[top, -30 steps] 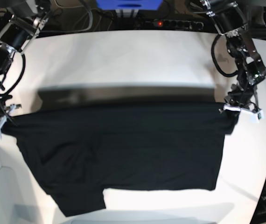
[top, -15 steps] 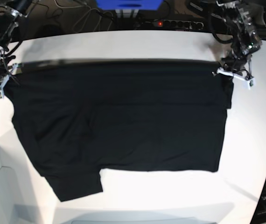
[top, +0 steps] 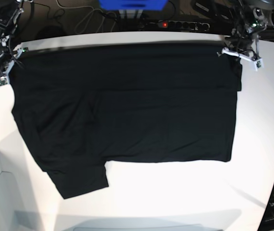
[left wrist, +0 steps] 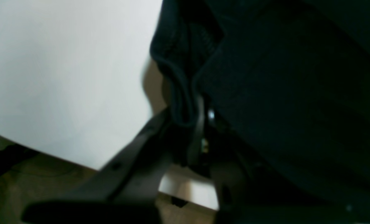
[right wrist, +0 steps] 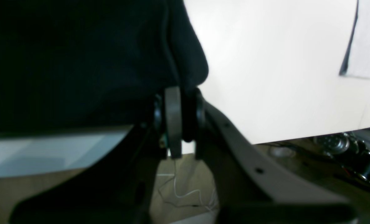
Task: Fold the T-shirt properly
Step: 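Swing the held shoulder edge up and lay it back, flattening the shirt, then reach both grippers down to the shirt's side edges near the hem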
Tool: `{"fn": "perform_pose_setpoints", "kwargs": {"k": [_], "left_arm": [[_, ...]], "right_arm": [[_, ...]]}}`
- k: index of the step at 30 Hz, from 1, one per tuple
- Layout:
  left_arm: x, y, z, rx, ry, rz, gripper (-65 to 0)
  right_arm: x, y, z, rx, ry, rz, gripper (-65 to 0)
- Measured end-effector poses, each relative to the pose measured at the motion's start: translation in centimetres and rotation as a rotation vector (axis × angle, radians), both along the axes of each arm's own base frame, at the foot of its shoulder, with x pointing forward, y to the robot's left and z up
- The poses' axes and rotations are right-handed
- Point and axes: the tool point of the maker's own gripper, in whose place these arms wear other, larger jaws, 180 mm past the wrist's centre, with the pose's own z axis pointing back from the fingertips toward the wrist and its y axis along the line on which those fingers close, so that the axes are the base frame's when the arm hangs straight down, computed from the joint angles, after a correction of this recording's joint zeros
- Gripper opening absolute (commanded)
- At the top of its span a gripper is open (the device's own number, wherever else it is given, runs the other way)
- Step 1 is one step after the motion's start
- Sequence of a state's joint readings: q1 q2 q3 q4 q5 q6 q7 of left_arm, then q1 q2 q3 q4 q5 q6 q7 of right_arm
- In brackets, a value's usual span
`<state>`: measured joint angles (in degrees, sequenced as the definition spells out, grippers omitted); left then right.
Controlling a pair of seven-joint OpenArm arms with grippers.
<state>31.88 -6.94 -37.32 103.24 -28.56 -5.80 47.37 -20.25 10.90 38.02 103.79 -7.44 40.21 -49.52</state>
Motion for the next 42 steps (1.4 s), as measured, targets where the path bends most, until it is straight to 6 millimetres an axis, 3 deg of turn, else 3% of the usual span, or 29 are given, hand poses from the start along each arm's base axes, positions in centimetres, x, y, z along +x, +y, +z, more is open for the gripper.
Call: {"fn": "perform_pose_setpoints", "kwargs": {"k": [5, 15, 17, 21, 23, 25, 28, 31, 34, 38, 40, 42], "left_arm": [[-0.5, 0.0, -0.1, 0.001, 0.012, -0.003, -65.0], [-0.6, 0.1, -0.1, 0.004, 0.019, -0.005, -63.0], [-0.6, 0.1, -0.1, 0.005, 0.019, -0.004, -57.2], [-1.0, 0.2, 0.0, 0.011, 0.026, -0.007, -36.7], [-1.2, 0.0, 0.8, 0.028, 0.022, -0.023, -26.6], [-0.7, 0.0, 2.2, 0.051, -0.011, -0.035, -21.8], [0.4, 1.3, 5.1, 0.104, -0.093, -0.012, -21.4], [1.2, 2.4, 6.2, 0.134, -0.127, 0.014, -21.3], [3.9, 3.5, 8.0, 0.148, -0.216, 0.048, -21.2], [9.0, 3.8, 11.6, 0.159, -0.382, 0.063, -21.2], [11.6, 3.0, 12.0, 0.122, -0.435, 0.051, -21.2], [14.2, 2.3, 11.2, 0.071, -0.443, 0.049, -21.2]], "right_arm": [[-2.3, 0.0, -0.9, -0.002, 0.067, -0.008, -65.0], [-3.1, 0.7, -1.5, 0.019, 0.079, -0.016, -63.2], [-3.1, 0.7, -1.5, 0.019, 0.079, -0.015, -57.7], [-3.1, 0.7, -1.5, 0.018, 0.08, -0.015, -43.6], [-2.9, 0.6, -1.2, 0.011, 0.073, -0.012, -38.0], [-2.2, 0.6, 0.0, -0.018, 0.048, 0.001, -35.6], [-0.6, 0.8, 2.0, -0.049, -0.016, 0.025, -35.6], [1.4, 1.0, 3.3, -0.057, -0.08, 0.026, -35.5], [4.2, 1.1, 4.5, -0.053, -0.153, 0.016, -35.3], [10.7, 1.6, 6.7, -0.004, -0.306, 0.013, -35.2], [14.5, 2.2, 6.5, 0.062, -0.348, 0.02, -35.2], [17.9, 2.7, 5.5, 0.138, -0.339, 0.023, -35.3]]}}
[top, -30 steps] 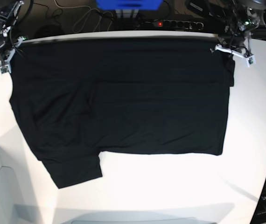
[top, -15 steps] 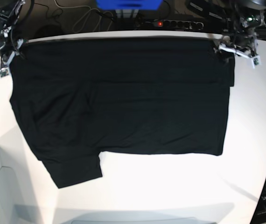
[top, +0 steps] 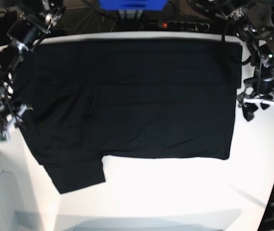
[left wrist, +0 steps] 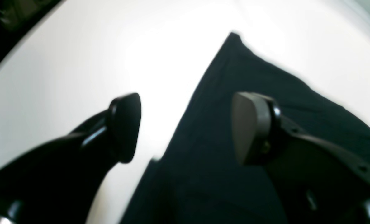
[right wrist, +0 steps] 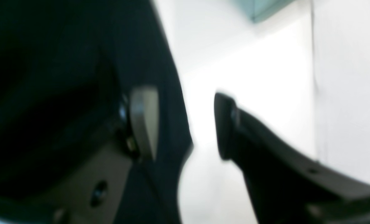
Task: Fold the T-shirt properly
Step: 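Reach both grippers down to the shirt's side edges near the hem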
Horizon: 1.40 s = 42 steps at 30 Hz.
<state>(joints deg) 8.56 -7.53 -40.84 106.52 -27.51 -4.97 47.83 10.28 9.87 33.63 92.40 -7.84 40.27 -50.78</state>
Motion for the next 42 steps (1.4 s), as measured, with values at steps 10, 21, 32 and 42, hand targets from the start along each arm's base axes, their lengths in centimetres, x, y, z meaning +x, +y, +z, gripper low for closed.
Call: {"fn": "perform_pose_setpoints", "kwargs": {"k": [10, 21, 32, 42], "left_arm": [[10.1, -2.3, -5.3, -0.033, 0.089, -0.062, -21.1], [15.2, -2.9, -9.3, 0.027, 0.115, -0.092, -21.1], [16.8, -3.3, -10.5, -0.016, 0.139, -0.08, -21.1], [17.7, -3.8, -11.4, 0.054, 0.114, -0.115, -21.1]], "right_arm": [[12.6, 3.9, -2.0, 0.356, -0.181, 0.089, -33.0], [13.7, 3.3, -5.4, 0.382, -0.261, 0.052, -32.4], [13.0, 2.8, -7.5, 0.35, -0.22, -0.009, -32.7], [12.5, 1.9, -8.7, 0.322, -0.244, -0.066, -32.9]]}}
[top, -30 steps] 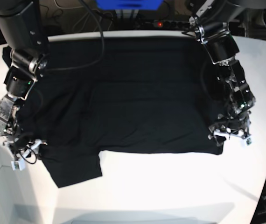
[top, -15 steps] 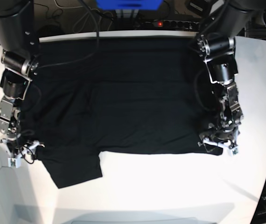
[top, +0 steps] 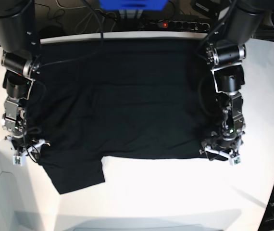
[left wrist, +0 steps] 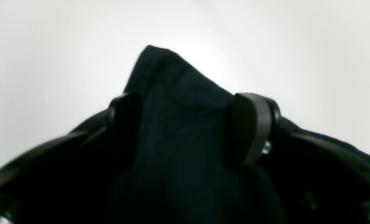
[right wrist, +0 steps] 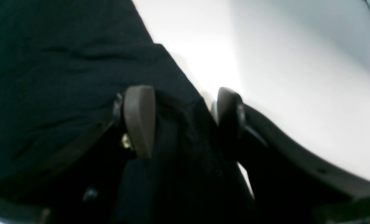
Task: Fold the T-shirt properly
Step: 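Reach both grippers down to the shirt's side edges near the hem, then grasp the hem corners and fold them toward the collar with both grippers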
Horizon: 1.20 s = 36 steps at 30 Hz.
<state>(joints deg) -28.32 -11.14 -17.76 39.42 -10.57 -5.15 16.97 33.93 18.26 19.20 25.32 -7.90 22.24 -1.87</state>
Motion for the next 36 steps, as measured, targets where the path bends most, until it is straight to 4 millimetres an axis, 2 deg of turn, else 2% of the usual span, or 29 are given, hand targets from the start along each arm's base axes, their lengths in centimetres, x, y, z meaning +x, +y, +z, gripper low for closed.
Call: {"fn": "perform_pose_setpoints", "kwargs": {"k": [8, 10, 11, 13, 17, 18, 19, 21, 27, 33, 36], "left_arm": [[0.0, 0.4, -0.7, 0.013, 0.006, -0.003, -21.5], [-0.1, 0.5, -0.9, 0.014, 0.006, -0.001, -22.0], [-0.1, 0.5, -0.9, 0.014, 0.004, -0.002, -24.2], [-0.2, 0.7, -1.0, 0.021, 0.009, -0.002, -34.0], [-0.4, 1.2, -1.1, 0.027, 0.017, 0.013, -60.9], [-0.4, 1.2, -1.1, 0.024, 0.019, 0.015, -65.0], [-0.4, 1.2, -1.1, 0.024, 0.02, 0.015, -65.0], [-0.4, 1.1, -1.2, 0.022, 0.02, 0.015, -63.5], [-0.6, 0.8, -1.2, 0.01, 0.014, 0.015, -65.0], [-2.2, -0.6, 0.1, 0.013, 0.06, -0.045, -65.0], [-2.1, -0.8, 1.8, 0.03, 0.03, -0.061, -65.0]], "right_arm": [[-0.3, 0.0, -0.3, 0.003, -0.009, -0.003, -33.1], [-0.3, 0.0, -0.3, 0.003, -0.008, -0.003, -34.9], [-0.3, 0.0, -0.3, 0.003, -0.008, -0.003, -37.3], [-0.4, 0.0, -0.4, 0.004, -0.007, -0.003, -43.2], [-0.8, 0.0, -0.6, 0.014, -0.022, -0.011, -57.7], [-0.8, 0.0, -0.6, 0.015, -0.021, -0.012, -61.4], [-0.8, 0.0, -0.6, 0.015, -0.02, -0.011, -65.0], [-0.8, 0.1, -0.7, 0.017, -0.021, -0.01, -65.0], [-0.7, 0.1, -0.5, 0.017, -0.022, -0.009, -65.0], [-1.5, -0.1, 0.6, -0.058, 0.018, 0.051, -65.0], [-1.1, 0.1, 1.9, -0.085, 0.003, 0.06, -65.0]]}}
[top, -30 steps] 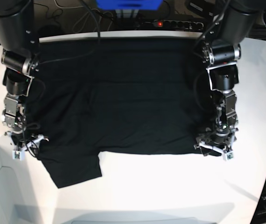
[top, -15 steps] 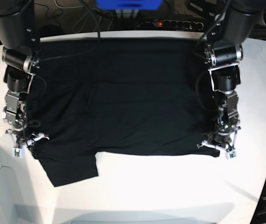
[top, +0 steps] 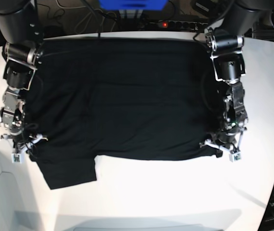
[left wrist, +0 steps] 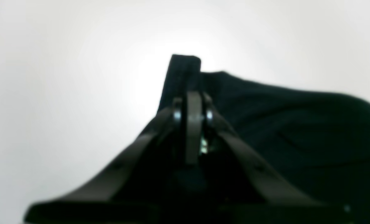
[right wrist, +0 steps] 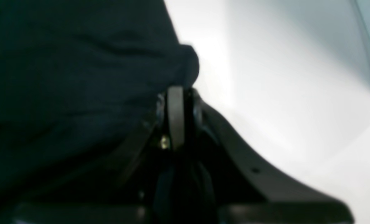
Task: Fold the T-shirt properly
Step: 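Grasp the hem corners and fold them toward the collar with both grippers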
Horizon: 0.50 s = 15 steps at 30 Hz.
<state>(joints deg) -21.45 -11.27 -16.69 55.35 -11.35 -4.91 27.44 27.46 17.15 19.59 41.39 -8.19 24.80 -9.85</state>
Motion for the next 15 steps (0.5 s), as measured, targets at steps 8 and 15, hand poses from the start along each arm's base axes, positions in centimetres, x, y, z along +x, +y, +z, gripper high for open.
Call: {"fn": "perform_pose_setpoints", "kwargs": {"k": [8, 15], "left_arm": [[-0.8, -1.2, 3.1, 0.031, -0.058, -0.041, -65.0], [-1.2, -0.7, 5.7, 0.047, -0.126, -0.035, -65.0]], "right_arm": [[-0.7, 0.4, 3.2, 0.022, -0.085, -0.001, -65.0], [-2.0, 1.0, 5.5, -0.031, -0.159, 0.031, -65.0]]}}
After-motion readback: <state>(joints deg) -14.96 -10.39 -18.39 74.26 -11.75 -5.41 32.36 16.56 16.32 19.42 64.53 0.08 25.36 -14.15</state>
